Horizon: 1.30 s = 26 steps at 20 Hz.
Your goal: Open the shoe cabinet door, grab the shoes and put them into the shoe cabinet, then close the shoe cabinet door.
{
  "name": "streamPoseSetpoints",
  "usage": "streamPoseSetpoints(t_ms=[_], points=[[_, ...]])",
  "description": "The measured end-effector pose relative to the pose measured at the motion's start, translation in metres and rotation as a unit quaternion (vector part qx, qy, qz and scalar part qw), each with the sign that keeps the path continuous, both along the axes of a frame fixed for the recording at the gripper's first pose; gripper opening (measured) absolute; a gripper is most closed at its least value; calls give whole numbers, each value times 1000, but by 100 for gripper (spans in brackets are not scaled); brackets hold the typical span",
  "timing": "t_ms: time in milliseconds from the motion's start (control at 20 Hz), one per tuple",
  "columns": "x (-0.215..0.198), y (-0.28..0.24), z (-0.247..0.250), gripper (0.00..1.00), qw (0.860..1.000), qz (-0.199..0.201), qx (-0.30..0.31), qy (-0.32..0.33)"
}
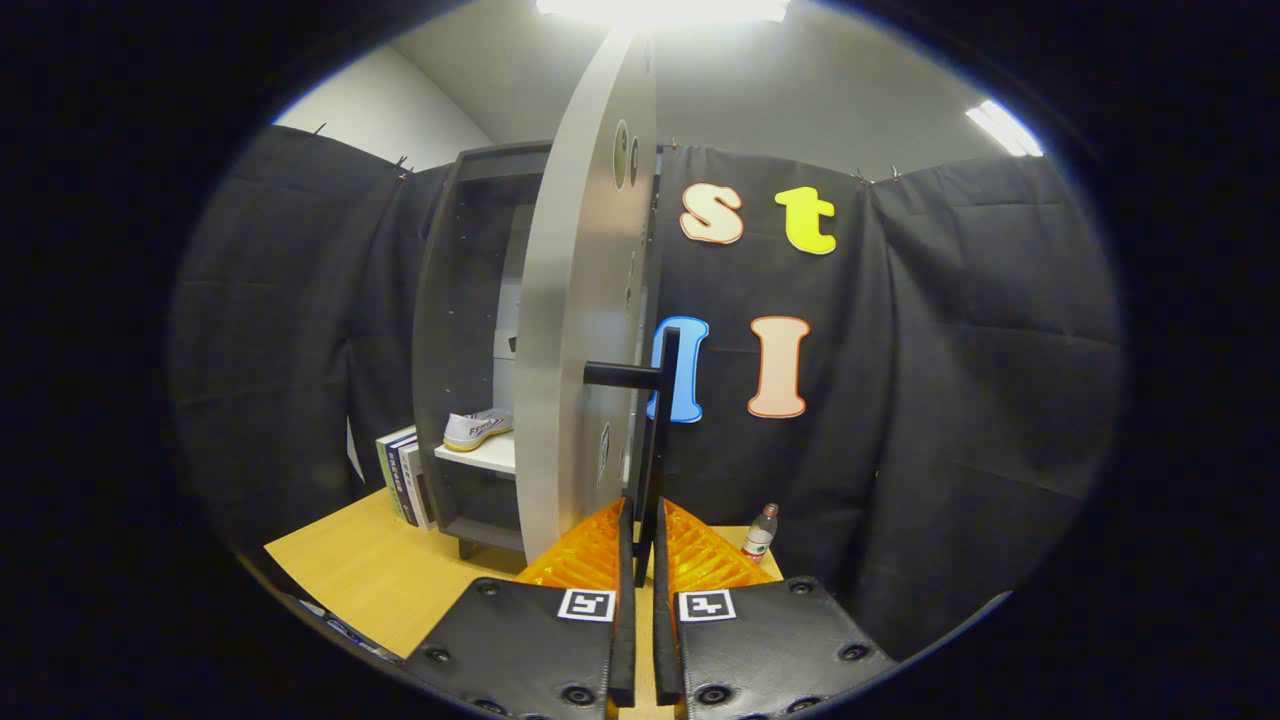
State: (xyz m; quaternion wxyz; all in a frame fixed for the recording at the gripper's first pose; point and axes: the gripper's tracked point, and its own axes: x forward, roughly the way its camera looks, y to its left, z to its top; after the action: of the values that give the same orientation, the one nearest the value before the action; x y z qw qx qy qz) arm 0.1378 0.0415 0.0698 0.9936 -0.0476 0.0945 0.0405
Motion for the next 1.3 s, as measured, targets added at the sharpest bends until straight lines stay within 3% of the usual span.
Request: streamPoseSetpoints(t_ms=[100, 250, 450, 600, 950, 1300], points=[[0, -6, -1, 5, 1000, -14, 9, -1], [-5, 6, -1, 6, 999, -4, 45, 2], [-15, -12, 9, 14, 1000, -21, 1, -24], [-27, -13, 28, 38, 998, -22, -17, -61], [-63, 51, 77, 96, 992, 40, 16, -121], [-52, 147, 44, 97, 988, 128, 29, -87]])
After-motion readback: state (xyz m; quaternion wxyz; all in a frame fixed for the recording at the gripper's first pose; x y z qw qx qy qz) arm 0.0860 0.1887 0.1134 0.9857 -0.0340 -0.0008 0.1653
